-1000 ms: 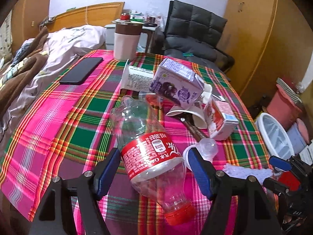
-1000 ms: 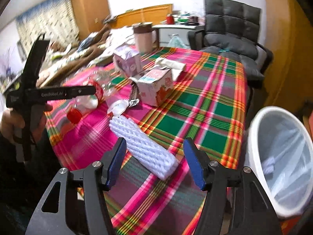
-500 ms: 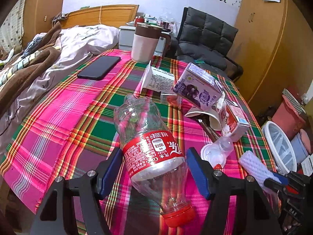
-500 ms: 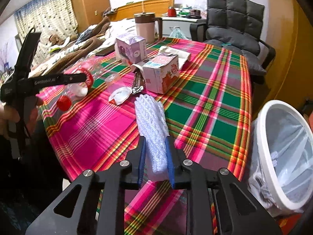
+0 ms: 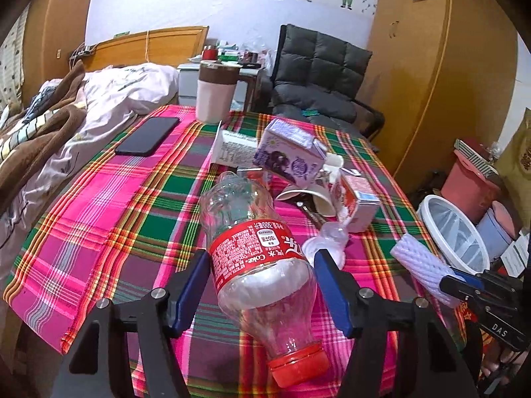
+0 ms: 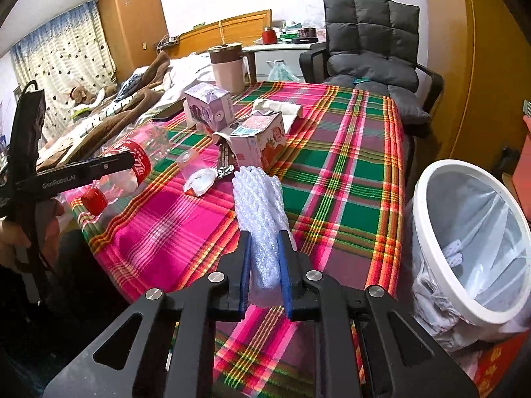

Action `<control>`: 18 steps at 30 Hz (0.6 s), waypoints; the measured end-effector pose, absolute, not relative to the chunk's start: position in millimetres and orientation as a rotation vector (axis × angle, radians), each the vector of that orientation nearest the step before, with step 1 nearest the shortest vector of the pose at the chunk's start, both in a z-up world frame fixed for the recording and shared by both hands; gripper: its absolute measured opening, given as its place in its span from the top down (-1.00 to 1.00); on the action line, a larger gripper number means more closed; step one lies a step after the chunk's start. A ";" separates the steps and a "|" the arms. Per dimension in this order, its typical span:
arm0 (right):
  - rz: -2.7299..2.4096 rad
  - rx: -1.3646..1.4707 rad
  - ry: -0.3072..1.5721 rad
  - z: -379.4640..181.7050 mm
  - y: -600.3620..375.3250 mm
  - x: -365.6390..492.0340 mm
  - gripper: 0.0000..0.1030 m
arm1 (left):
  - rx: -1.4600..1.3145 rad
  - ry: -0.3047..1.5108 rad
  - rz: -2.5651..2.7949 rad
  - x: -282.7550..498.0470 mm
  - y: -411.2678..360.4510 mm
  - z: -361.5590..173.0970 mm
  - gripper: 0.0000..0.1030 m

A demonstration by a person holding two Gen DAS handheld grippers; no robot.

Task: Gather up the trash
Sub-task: 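Carry the Coke bottle and foam net over the white bin with both tools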

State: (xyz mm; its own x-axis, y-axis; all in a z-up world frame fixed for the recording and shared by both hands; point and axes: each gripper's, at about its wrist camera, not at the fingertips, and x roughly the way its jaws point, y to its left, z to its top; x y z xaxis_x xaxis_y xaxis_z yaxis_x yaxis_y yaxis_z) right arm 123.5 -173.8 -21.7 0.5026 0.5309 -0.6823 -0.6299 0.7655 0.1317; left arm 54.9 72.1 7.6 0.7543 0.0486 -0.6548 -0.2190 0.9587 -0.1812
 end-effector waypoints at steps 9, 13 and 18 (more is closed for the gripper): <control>0.662 -0.093 0.750 -14.3 -187.0 124.3 0.65 | -0.231 0.655 0.081 53.7 53.2 27.9 -0.24; 0.643 -0.078 0.740 -12.0 -192.9 125.4 0.65 | -0.220 0.639 0.050 57.6 41.1 34.7 -0.24; 0.619 -0.060 0.727 -9.7 -201.0 127.4 0.65 | -0.199 0.616 -0.001 65.1 23.7 44.3 -0.23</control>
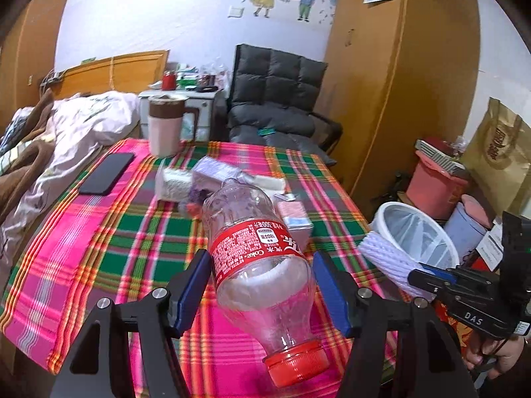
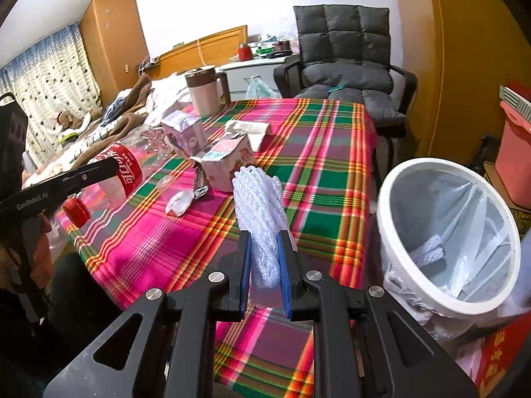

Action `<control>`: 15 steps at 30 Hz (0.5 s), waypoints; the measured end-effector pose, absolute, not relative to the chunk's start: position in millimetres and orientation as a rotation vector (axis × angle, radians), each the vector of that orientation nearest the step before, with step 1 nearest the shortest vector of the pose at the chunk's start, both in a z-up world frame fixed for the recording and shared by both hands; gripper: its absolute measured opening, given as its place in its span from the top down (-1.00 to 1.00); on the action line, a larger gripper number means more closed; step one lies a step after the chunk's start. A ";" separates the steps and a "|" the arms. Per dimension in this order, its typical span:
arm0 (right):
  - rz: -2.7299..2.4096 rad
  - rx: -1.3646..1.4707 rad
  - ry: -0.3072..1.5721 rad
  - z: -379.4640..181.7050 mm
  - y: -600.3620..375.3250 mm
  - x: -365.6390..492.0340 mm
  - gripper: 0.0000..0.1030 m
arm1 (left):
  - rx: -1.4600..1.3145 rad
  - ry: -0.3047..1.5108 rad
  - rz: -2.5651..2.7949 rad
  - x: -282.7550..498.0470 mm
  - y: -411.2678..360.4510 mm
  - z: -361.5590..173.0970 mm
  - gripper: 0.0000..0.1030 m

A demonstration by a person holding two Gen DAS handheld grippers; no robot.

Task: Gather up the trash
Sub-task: 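Carry the Coke bottle and foam net over the white bin with both tools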

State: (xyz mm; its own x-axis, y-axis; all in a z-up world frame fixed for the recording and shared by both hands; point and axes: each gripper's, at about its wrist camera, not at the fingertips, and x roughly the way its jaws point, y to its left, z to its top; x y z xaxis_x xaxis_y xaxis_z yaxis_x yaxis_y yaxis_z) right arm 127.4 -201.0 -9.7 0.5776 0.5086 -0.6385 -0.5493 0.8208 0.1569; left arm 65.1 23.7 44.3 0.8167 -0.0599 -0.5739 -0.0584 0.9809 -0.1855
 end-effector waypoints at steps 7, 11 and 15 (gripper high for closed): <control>0.565 -0.031 0.712 -6.4 -220.1 131.2 0.65 | -0.164 0.601 -0.085 82.7 -7.7 52.7 -0.23; 0.521 -0.010 0.707 -5.5 -236.3 132.1 0.65 | -0.152 0.606 -0.142 95.8 -28.4 52.4 -0.23; 0.477 0.015 0.708 -6.0 -252.4 132.9 0.65 | -0.140 0.620 -0.194 110.0 -50.1 49.3 -0.23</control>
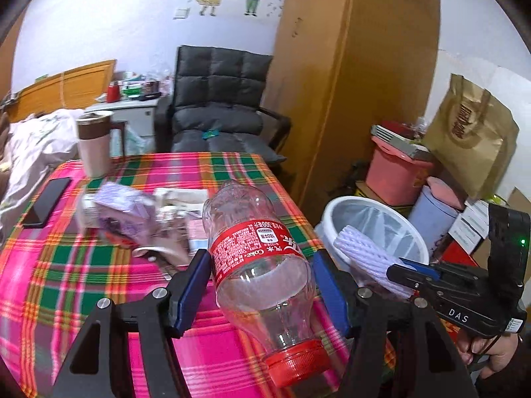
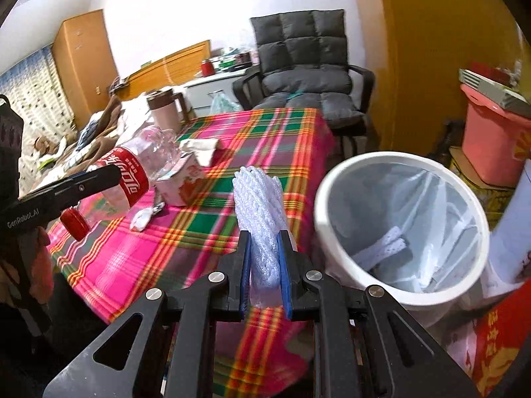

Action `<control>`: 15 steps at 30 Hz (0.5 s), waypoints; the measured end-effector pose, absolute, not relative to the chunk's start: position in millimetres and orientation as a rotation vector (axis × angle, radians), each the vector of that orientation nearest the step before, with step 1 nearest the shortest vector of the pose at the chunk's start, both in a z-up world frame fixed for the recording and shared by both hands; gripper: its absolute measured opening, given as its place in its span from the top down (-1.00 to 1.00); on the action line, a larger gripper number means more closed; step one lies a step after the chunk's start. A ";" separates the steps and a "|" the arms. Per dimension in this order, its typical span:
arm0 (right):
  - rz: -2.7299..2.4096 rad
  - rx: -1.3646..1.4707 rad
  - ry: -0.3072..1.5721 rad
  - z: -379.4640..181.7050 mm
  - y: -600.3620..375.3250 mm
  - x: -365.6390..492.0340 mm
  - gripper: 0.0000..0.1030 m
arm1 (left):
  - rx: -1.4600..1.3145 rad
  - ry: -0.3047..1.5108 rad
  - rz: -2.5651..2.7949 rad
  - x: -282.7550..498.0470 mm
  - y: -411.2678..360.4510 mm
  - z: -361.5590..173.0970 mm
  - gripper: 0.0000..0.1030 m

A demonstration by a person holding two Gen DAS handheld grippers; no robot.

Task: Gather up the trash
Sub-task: 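Carry the Coke bottle and foam net over the white bin with both tools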

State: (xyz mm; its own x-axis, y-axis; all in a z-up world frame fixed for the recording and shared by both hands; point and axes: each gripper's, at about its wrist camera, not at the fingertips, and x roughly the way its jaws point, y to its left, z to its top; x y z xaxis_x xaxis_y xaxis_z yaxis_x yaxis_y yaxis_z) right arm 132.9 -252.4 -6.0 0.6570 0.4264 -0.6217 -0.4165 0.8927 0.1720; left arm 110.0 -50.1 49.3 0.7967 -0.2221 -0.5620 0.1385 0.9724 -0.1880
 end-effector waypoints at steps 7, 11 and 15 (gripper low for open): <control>0.399 0.049 0.716 -9.1 -279.9 137.8 0.65 | -0.115 0.654 -0.289 134.2 -90.0 40.6 -0.23; 0.351 0.069 0.727 -11.9 -295.3 142.1 0.65 | -0.099 0.669 -0.339 148.2 -113.7 36.1 -0.23; 0.310 0.084 0.736 -14.2 -307.7 144.9 0.65 | -0.083 0.678 -0.394 159.9 -137.6 31.8 -0.23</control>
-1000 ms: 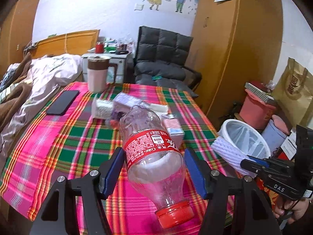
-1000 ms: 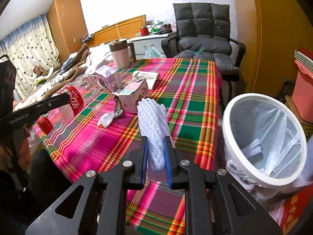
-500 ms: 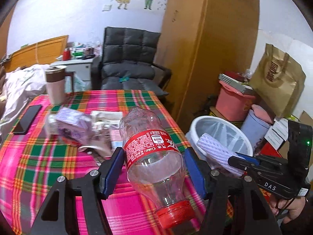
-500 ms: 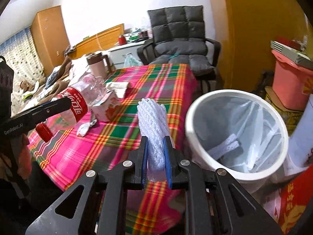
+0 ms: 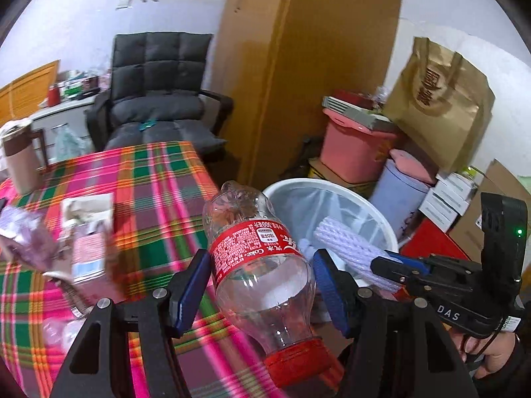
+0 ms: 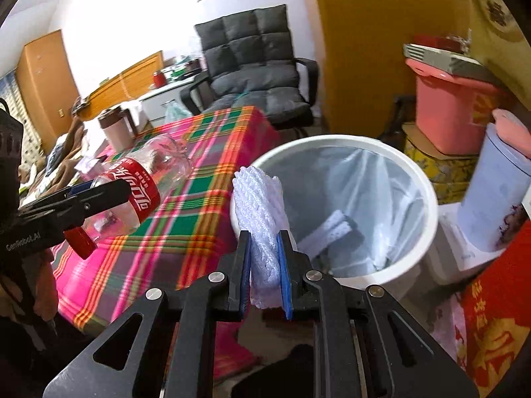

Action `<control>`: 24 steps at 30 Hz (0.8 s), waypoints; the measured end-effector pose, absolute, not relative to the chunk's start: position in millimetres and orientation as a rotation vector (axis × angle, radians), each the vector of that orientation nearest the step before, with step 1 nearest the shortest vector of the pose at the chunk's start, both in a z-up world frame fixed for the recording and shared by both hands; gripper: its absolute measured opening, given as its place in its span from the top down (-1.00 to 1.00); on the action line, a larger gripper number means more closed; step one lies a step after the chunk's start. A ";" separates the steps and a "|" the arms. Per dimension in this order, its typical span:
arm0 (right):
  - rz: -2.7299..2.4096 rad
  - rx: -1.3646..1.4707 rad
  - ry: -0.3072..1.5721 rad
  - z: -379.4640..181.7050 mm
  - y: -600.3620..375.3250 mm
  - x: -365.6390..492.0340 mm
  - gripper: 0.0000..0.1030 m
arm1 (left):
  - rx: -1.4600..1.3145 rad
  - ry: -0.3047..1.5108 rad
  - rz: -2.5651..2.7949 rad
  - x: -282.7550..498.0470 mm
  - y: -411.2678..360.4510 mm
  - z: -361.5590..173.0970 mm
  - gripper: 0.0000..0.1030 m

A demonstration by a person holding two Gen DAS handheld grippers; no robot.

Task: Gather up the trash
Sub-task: 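Carry the Coke bottle and foam net over the white bin with both tools, then open both tools to drop the bottle and foam net into the bin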

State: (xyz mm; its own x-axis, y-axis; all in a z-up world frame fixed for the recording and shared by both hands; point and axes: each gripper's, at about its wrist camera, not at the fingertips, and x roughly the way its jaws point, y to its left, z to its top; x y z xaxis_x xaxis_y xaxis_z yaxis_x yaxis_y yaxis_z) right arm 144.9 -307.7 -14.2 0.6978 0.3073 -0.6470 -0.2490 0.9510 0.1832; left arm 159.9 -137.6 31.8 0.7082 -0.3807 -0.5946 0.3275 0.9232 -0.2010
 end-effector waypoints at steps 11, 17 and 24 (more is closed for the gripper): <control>0.231 0.114 0.776 -23.4 -334.7 155.4 0.65 | -0.066 0.733 -0.514 197.5 -191.5 14.7 -0.23; 0.211 0.114 0.801 -28.4 -340.7 161.2 0.65 | -0.057 0.764 -0.540 212.6 -208.2 2.6 -0.24; 0.210 0.112 0.818 -30.1 -341.7 165.2 0.60 | -0.075 0.794 -0.544 222.7 -211.9 -4.4 -0.25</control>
State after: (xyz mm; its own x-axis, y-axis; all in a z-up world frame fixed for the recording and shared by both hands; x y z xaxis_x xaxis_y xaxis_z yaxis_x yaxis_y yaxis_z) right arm 165.2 -341.7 -30.1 0.6645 0.2282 -0.7116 -0.1420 0.9734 0.1796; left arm 222.7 -211.9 -4.4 0.5715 -0.4910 -0.6575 0.4361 0.8605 -0.2635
